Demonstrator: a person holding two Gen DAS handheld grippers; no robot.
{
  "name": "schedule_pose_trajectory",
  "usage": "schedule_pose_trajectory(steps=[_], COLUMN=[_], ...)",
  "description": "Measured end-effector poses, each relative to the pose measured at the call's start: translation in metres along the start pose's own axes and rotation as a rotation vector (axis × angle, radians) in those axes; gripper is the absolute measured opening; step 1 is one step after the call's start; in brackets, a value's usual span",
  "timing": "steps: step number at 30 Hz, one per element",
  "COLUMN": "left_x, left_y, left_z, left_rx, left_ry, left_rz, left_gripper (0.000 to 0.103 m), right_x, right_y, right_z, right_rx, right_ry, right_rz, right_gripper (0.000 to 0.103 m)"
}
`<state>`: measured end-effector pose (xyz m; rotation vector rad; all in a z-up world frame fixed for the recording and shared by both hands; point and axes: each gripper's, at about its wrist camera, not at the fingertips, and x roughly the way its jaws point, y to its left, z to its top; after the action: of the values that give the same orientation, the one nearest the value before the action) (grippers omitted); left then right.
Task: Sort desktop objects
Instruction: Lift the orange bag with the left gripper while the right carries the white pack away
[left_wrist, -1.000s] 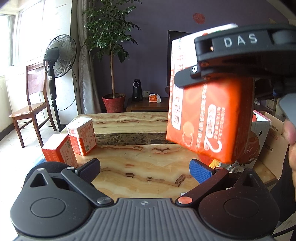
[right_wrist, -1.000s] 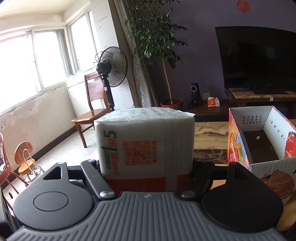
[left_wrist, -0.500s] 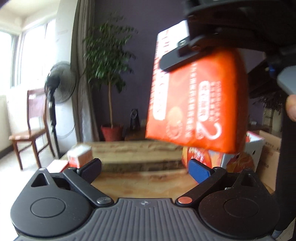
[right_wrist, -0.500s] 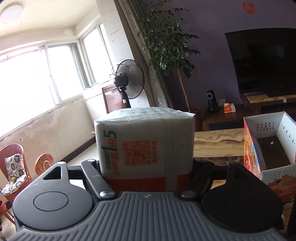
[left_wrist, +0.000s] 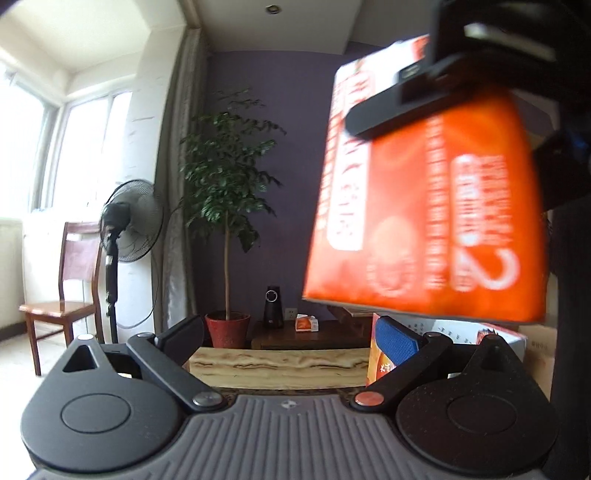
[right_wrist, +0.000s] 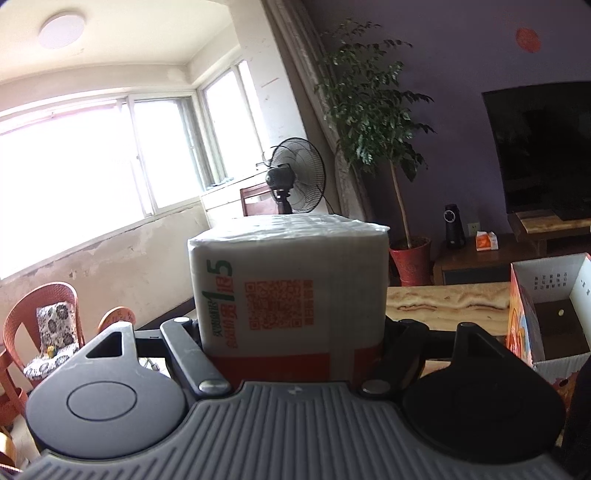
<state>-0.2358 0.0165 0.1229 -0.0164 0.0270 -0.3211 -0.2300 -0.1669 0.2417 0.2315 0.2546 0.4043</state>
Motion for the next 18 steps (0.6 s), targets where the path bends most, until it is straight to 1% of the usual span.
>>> schedule_pose_trajectory(steps=[3,6,8,9,10,11,12,13,15,17,18], left_x=[-0.001,-0.001,-0.001,0.001,0.004,0.006,0.008,0.010,0.012,0.011,0.009], left_y=[0.003,0.004,0.004,0.006,0.008,0.011,0.015,0.021,0.032,0.036,0.036], left_z=[0.004,0.007,0.009,0.010,0.011,0.011,0.011,0.011,0.012,0.012,0.012], left_rx=[-0.008,0.005,0.011,0.004,-0.011,-0.027,-0.054,-0.093,-0.164,-0.196,-0.194], left_ry=[-0.013,-0.027,-0.019,-0.006,0.010,0.027,0.040,0.048,0.058,0.049,0.045], left_rz=[0.015,0.028,0.034,0.037,0.041,0.045,0.037,0.015,-0.024,-0.048,-0.061], left_gripper=[0.099,0.099,0.087,0.070,0.055,0.047,0.026,0.014,0.011,0.009,0.008], right_x=[-0.002,-0.002,-0.002,-0.001,-0.001,-0.001,-0.001,-0.002,-0.002,-0.002,-0.002], right_y=[0.012,0.016,0.017,0.017,0.016,0.015,0.015,0.014,0.014,0.015,0.016], right_z=[-0.001,-0.002,-0.002,-0.002,-0.003,-0.003,-0.003,-0.004,-0.004,-0.005,-0.006], right_rx=[-0.056,-0.074,-0.078,-0.078,-0.075,-0.073,-0.071,-0.069,-0.066,-0.066,-0.068], right_ry=[0.001,0.004,0.007,0.007,0.008,0.008,0.009,0.009,0.008,0.004,0.002], right_rz=[0.018,0.033,0.035,0.035,0.034,0.033,0.034,0.034,0.036,0.038,0.038], right_gripper=[0.077,0.077,0.077,0.077,0.077,0.077,0.077,0.077,0.077,0.077,0.077])
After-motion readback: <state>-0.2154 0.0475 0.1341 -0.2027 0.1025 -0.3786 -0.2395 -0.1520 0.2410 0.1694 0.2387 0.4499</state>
